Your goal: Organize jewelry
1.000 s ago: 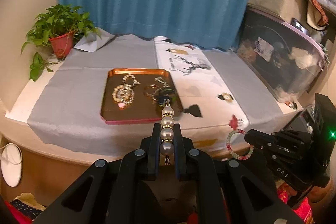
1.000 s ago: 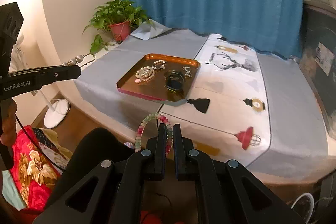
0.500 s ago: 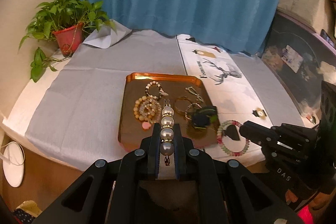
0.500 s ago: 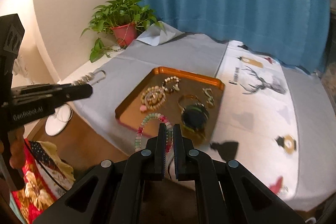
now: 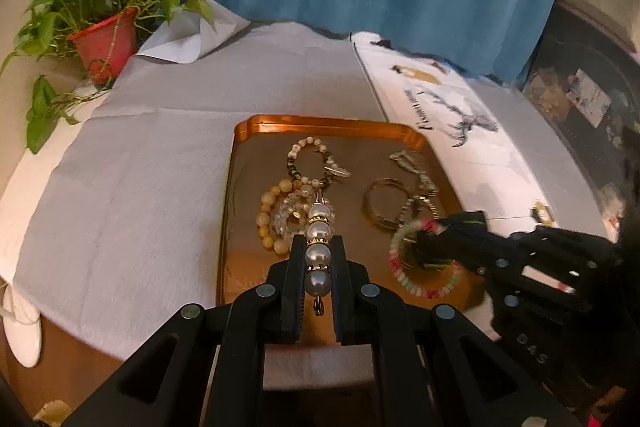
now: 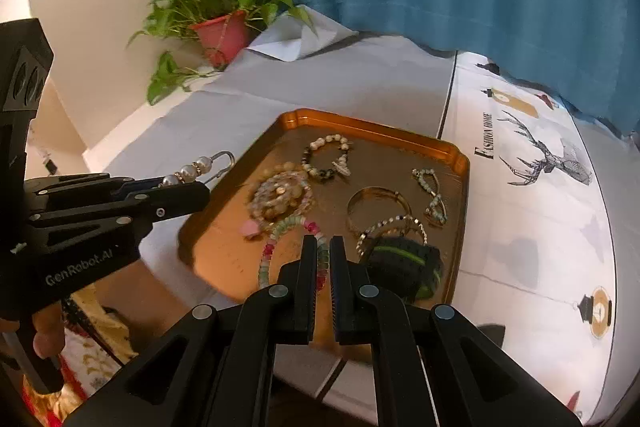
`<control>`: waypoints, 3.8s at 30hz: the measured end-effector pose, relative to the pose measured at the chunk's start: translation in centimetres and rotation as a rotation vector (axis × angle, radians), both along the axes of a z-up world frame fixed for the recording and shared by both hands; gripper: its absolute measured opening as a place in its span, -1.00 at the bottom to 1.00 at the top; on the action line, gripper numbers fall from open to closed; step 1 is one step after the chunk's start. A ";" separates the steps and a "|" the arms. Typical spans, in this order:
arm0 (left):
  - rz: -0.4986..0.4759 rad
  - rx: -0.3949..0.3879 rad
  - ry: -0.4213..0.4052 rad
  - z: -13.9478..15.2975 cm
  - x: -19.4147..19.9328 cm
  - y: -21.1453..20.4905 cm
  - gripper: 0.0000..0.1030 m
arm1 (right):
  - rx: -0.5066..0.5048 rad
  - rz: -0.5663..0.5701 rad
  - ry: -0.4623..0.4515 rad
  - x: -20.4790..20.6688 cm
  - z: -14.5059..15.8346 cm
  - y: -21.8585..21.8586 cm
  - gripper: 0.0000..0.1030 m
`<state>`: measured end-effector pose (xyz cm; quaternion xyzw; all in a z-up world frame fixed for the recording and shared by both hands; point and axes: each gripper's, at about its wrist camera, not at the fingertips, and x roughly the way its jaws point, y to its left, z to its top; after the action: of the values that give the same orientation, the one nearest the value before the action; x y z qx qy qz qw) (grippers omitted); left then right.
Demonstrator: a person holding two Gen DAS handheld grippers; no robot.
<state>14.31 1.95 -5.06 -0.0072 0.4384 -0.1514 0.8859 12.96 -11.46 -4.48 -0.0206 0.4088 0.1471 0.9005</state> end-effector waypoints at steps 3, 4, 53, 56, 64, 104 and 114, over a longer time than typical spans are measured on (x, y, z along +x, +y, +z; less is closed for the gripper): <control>0.077 0.096 0.027 -1.3 1.5 0.0 0.71 | 0.002 -0.023 0.018 1.4 -0.9 0.1 -0.76; 0.122 0.126 0.009 -1.3 1.4 0.2 0.78 | -0.008 -0.047 0.055 1.9 -1.5 0.1 -0.52; 0.204 0.163 -0.211 8.8 -21.3 -1.3 0.99 | -0.113 -0.157 -0.185 -20.0 8.1 -3.4 0.89; 0.200 0.154 -0.208 8.9 -21.4 -1.2 0.99 | -0.113 -0.157 -0.185 -20.0 8.1 -3.4 0.90; 0.202 0.160 -0.212 9.0 -21.4 -1.3 0.99 | -0.119 -0.162 -0.186 -20.0 8.2 -3.5 0.91; 0.204 0.162 -0.216 9.0 -21.4 -1.3 0.99 | -0.128 -0.164 -0.191 -20.2 8.4 -3.4 0.91; 0.200 0.158 -0.209 9.0 -21.4 -1.3 1.00 | -0.131 -0.164 -0.191 -20.2 8.5 -3.2 0.91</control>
<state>-7.11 0.65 3.94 0.0346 0.3515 -0.0274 0.9351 -7.24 -14.62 3.98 -0.0595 0.3303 0.0433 0.9410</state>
